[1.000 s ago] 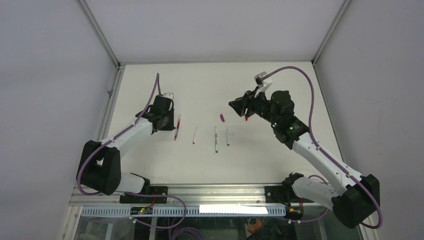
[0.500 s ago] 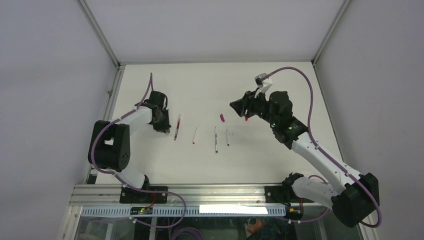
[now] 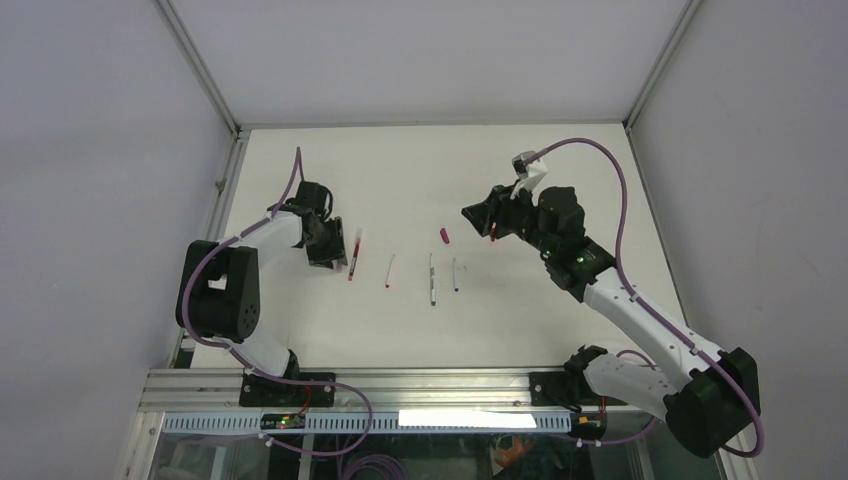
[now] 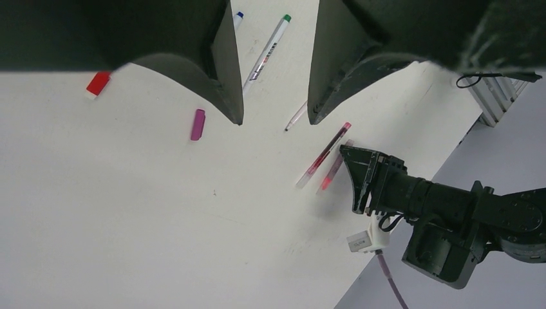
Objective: Insert the pens into the pen caps
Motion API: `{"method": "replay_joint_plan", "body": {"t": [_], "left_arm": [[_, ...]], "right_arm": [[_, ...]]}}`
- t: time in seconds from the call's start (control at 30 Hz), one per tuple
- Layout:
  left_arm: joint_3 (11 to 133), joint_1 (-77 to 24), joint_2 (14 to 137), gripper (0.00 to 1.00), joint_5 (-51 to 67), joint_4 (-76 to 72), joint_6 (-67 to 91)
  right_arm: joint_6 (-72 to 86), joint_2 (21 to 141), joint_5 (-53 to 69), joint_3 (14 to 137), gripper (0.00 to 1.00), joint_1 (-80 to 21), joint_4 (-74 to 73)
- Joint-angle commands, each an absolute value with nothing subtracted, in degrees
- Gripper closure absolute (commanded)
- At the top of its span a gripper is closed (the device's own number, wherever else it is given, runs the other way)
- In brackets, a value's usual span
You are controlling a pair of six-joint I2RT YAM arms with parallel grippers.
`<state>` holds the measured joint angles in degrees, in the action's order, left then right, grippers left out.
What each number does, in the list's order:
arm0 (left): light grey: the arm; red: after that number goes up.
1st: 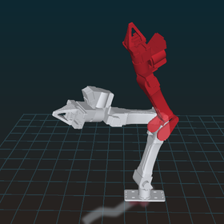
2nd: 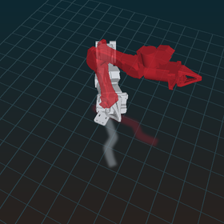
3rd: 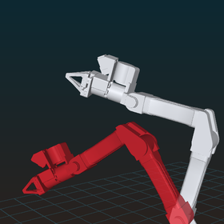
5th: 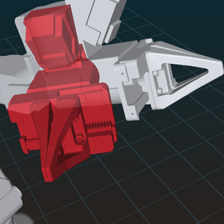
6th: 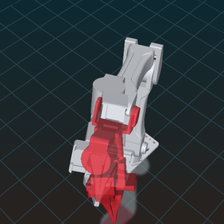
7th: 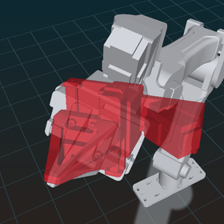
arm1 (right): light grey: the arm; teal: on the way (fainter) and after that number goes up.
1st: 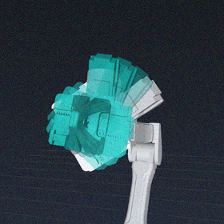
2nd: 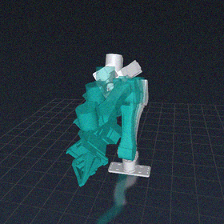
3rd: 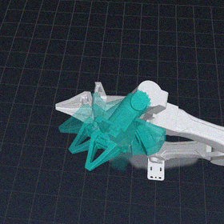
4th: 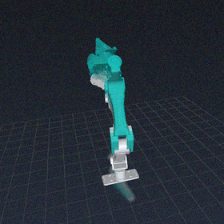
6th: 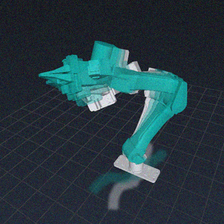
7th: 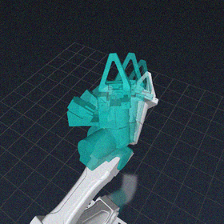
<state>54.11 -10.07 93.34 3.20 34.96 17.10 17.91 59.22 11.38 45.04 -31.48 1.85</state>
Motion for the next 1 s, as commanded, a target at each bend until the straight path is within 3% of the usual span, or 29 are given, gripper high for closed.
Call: {"method": "replay_joint_plan", "body": {"t": [0.0, 0.2, 0.47, 0.97], "left_arm": [[52.6, -9.9, 91.1, 0.57, 5.0, 36.4, 18.6], [52.4, -10.0, 89.5, 0.55, 5.0, 35.5, 19.1], [49.9, -10.5, 79.8, 0.55, 4.5, 31.6, 19.8], [46.1, -16.9, 65.2, 0.58, 1.4, 26.0, 21.6]], "right_arm": [[19.4, 58.0, 4.1, 45.5, 0.56, -31.7, 2.0], [21.7, 64.7, -9.5, 50.2, 0.54, -29.8, -8.4], [23.6, 77.6, -1.6, 59.6, 0.63, -27.0, -18.5], [28.4, 92.5, -15.1, 66.9, 0.69, -43.6, -31.9]]}}
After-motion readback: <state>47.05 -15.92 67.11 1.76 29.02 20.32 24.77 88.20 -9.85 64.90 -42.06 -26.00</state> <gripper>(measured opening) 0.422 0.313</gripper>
